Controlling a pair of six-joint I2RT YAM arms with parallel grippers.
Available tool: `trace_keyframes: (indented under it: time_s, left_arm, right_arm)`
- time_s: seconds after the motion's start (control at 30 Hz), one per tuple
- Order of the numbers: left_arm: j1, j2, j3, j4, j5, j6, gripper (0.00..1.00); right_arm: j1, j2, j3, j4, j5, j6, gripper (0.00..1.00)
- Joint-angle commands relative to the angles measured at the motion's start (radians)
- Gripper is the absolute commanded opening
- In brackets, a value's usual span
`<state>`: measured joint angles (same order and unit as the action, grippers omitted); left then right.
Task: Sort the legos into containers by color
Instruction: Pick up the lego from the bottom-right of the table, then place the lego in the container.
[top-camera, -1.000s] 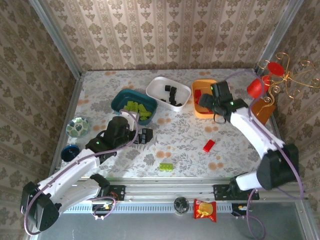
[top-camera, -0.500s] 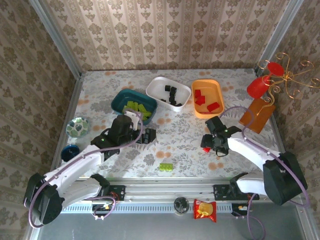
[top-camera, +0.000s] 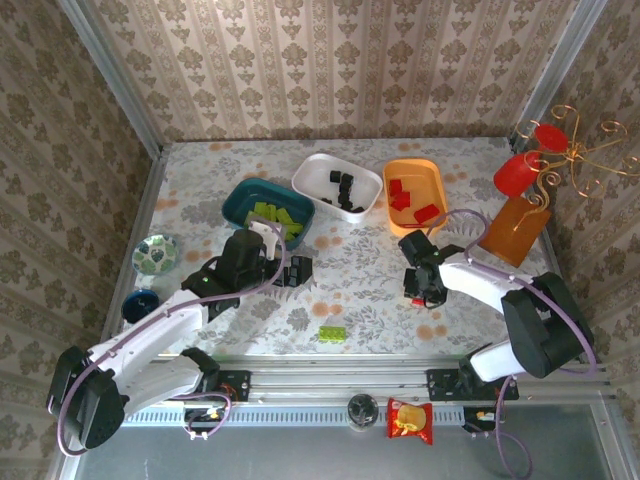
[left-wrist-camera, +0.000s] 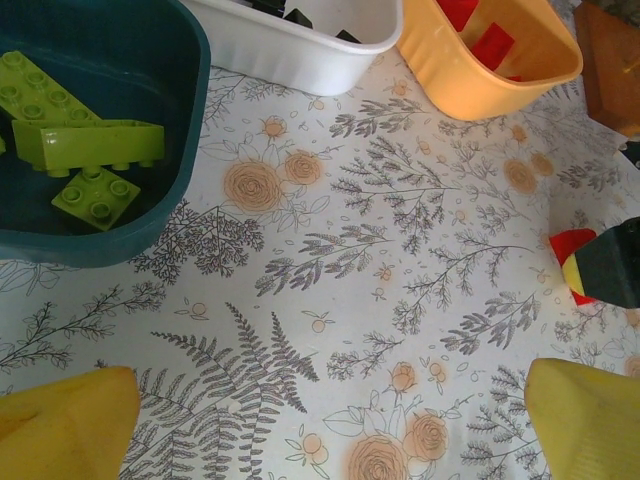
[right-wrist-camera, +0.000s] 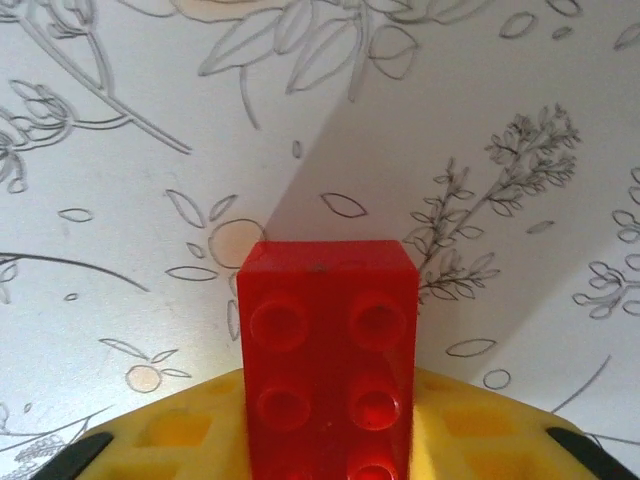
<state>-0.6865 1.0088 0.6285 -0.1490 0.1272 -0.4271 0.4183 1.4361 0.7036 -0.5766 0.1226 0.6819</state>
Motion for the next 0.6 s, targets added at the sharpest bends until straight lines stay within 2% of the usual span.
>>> trace_keyframes:
  time_s: [0.0,0.13,0.23,0.37,0.57]
  left_arm:
    - [-0.004,0.004,0.002,-0.003,0.029,0.004,1.00]
    - [-0.015,0.013,0.023,-0.032,0.028,0.027,1.00]
    - [-0.023,0.022,0.034,-0.044,0.025,0.034,1.00]
    - [-0.034,0.031,0.042,-0.054,0.020,0.038,1.00]
    - [-0.051,0.036,0.057,-0.087,0.023,0.044,1.00]
  right_arm:
    - [0.010,-0.013,0.037,0.024,-0.035,-0.010,0.28]
    - [-0.010,-0.126,0.129,0.026,-0.002,-0.065,0.25]
    - [-0.069,-0.137,0.247,0.034,-0.003,-0.105,0.25]
    - [-0.141,-0.054,0.412,0.095,0.009,-0.131,0.25]
    - [-0.165,0.196,0.639,0.144,0.124,-0.143,0.25]
